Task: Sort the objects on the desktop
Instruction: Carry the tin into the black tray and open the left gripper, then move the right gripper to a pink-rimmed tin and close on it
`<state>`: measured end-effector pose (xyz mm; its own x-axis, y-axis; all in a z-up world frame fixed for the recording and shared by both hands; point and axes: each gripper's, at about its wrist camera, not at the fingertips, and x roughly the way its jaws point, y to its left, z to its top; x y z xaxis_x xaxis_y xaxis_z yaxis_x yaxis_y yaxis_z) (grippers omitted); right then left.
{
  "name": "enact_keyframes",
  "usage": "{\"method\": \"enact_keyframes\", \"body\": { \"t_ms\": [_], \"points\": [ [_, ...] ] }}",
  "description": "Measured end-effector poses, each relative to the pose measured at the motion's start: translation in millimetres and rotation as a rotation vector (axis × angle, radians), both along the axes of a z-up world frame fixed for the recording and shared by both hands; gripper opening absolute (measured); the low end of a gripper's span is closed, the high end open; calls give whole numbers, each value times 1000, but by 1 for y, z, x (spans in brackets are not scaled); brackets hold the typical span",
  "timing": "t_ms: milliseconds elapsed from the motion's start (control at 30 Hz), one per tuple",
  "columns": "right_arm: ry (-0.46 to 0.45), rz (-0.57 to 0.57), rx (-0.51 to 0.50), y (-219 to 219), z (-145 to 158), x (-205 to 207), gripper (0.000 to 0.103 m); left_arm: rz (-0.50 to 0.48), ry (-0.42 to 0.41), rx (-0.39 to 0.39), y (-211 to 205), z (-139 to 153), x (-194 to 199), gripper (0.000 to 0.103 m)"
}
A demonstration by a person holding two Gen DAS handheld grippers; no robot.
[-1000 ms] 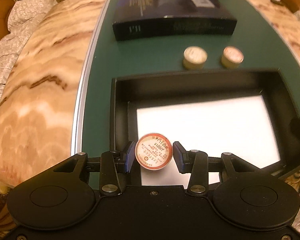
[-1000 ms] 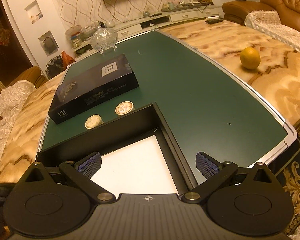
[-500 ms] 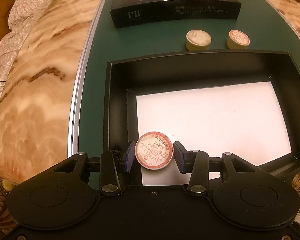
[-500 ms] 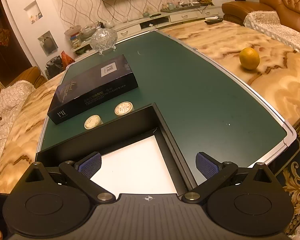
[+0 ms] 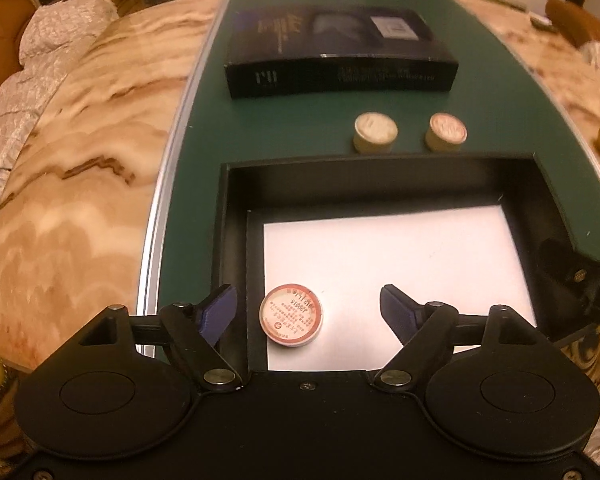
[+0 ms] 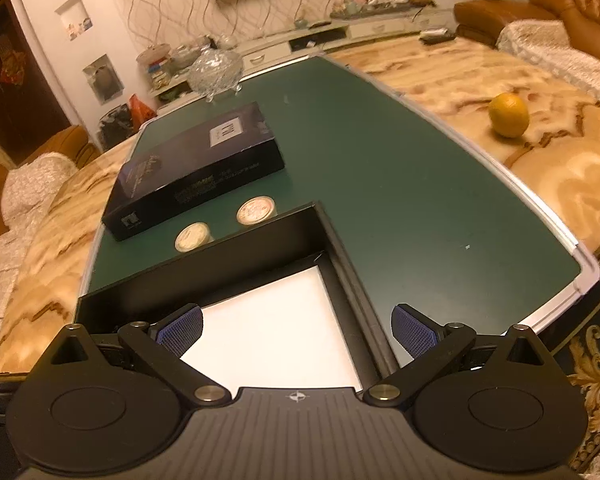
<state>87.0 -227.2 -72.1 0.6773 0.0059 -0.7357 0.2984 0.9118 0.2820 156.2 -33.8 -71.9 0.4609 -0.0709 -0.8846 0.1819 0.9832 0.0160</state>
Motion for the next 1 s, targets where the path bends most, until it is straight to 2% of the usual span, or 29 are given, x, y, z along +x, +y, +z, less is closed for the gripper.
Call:
{"method": "enact_keyframes", "body": {
  "t_ms": [100, 333, 433, 567, 700, 800, 933, 1000],
  "points": [
    [12, 52, 10, -2, 1, 6, 103, 30, -26, -15, 10, 8, -6, 84],
    [-49, 176, -197, -6, 39, 58, 103, 52, -51, -50, 25, 20, -11, 86],
    [2, 269, -243, -5, 46, 101, 103, 44, -48, -75, 26, 20, -14, 86],
    [114, 363, -182, -4, 32, 158, 101, 37, -38, -100, 27, 18, -18, 87],
    [229, 384, -180, 4, 5, 198, 90, 33, -28, -110, 30, 15, -22, 87],
    [283, 383, -184, 12, -15, 210, 88, 32, -24, -110, 33, 13, -24, 87],
    [308, 379, -191, 19, -29, 216, 85, 39, -19, -110, 38, 11, -23, 87],
    [322, 365, -196, 21, -32, 219, 73, 40, -14, -113, 39, 10, -22, 87]
  ]
}}
